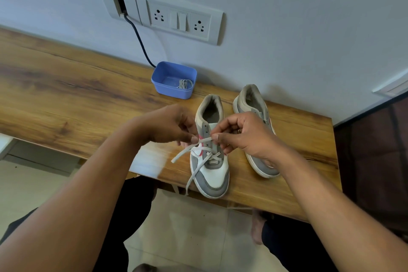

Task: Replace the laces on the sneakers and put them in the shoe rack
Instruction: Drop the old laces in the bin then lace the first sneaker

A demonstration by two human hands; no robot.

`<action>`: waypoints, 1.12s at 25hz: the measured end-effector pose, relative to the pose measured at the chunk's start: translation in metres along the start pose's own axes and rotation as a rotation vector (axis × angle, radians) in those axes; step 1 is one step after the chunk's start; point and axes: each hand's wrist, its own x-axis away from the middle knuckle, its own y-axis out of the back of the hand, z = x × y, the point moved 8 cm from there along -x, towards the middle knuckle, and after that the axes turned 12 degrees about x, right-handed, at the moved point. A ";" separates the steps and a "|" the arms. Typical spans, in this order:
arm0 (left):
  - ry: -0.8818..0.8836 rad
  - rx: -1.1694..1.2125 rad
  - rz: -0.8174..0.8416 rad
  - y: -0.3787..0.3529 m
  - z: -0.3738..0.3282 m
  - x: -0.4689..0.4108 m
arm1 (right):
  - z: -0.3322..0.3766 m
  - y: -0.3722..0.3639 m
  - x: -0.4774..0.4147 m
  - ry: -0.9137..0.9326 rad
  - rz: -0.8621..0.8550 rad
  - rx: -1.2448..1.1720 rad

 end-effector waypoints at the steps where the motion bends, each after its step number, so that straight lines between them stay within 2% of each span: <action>1: 0.035 0.048 0.036 -0.003 0.004 0.001 | -0.001 -0.001 -0.001 -0.004 -0.003 -0.009; 3: 0.061 0.165 0.087 -0.011 0.005 0.004 | 0.001 -0.005 -0.004 0.004 -0.018 -0.040; 6: 0.021 0.184 0.024 -0.008 0.000 0.003 | 0.003 -0.006 -0.012 0.010 -0.038 -0.116; 11: 0.113 0.335 0.000 -0.006 0.007 0.010 | 0.006 -0.011 -0.015 0.009 0.003 -0.133; 15: 0.079 0.364 -0.250 0.006 0.008 0.004 | 0.005 -0.006 -0.018 -0.005 -0.124 -0.119; 18: 0.118 0.318 -0.337 0.007 0.016 -0.001 | 0.000 -0.004 -0.018 -0.020 -0.148 -0.094; 20: 0.150 0.269 -0.394 0.008 0.021 -0.002 | -0.006 -0.003 -0.017 -0.040 -0.163 0.042; 24: 0.179 0.204 -0.429 0.004 0.031 -0.004 | -0.013 -0.003 -0.013 -0.030 -0.115 0.507; 28: 0.201 0.145 -0.408 -0.006 0.039 -0.007 | -0.012 -0.019 -0.013 -0.013 -0.051 0.588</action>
